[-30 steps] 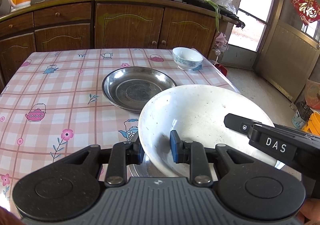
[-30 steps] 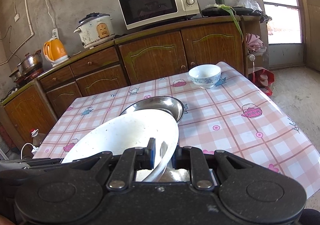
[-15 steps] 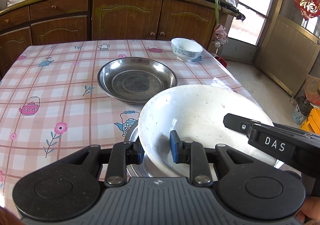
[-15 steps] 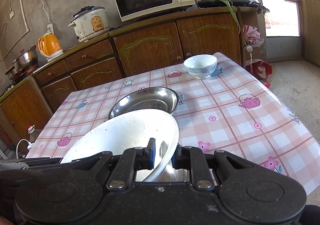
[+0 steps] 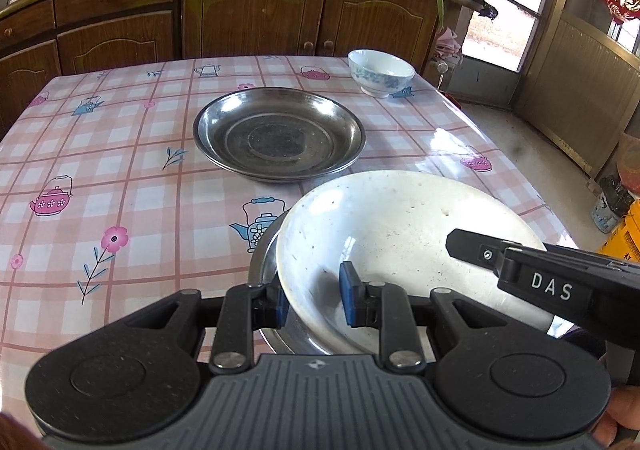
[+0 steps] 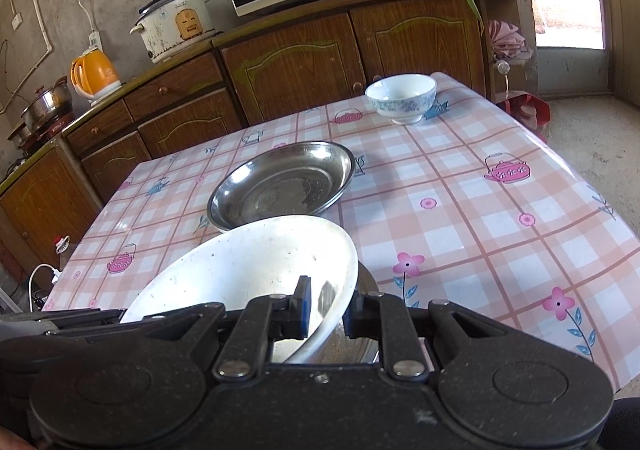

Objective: Organize plates and bowls

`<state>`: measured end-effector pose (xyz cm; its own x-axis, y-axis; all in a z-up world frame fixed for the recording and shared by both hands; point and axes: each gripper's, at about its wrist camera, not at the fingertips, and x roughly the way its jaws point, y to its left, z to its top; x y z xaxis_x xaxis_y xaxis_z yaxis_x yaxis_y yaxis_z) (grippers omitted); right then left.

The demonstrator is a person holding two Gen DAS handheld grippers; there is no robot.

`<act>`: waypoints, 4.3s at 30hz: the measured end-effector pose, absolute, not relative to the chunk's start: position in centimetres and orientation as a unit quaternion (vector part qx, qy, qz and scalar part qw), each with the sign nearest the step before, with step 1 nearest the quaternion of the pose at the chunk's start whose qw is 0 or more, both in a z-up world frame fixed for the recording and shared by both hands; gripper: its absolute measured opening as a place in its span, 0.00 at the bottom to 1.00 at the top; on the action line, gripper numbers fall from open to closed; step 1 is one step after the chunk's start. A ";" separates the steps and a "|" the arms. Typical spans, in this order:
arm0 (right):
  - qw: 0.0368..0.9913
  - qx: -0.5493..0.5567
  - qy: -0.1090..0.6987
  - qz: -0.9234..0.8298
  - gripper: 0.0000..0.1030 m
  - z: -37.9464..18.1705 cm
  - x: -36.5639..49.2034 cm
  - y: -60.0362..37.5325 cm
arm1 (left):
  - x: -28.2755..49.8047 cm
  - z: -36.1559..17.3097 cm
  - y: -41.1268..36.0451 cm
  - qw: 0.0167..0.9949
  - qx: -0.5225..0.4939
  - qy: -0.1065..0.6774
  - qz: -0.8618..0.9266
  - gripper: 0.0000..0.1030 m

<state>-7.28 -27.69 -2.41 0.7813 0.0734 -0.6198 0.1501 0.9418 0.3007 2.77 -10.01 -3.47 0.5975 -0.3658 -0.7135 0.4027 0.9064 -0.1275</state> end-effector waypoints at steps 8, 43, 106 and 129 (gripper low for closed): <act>0.919 0.171 0.355 -0.011 0.20 -4.1 -6.5 -27.6 | 3.3 -4.7 -9.9 0.889 0.034 0.406 -0.208 0.24; 0.895 0.201 0.397 0.029 0.51 -5.1 -4.7 -28.4 | 4.7 -6.2 -9.3 0.889 -0.001 0.408 -0.207 0.18; 0.941 0.156 0.299 0.020 0.77 3.6 -5.2 -31.8 | 6.9 2.4 -10.8 0.915 0.020 0.361 -0.180 0.70; 0.960 0.142 0.240 -0.009 0.78 7.8 -3.2 -35.8 | 8.9 5.3 -14.6 0.921 0.048 0.332 -0.197 0.76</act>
<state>-3.24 -35.84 7.78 0.8849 0.0517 -0.4629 0.0844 0.9596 0.2685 8.93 -14.58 5.29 0.7019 -0.3313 -0.6305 0.3954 0.9175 -0.0419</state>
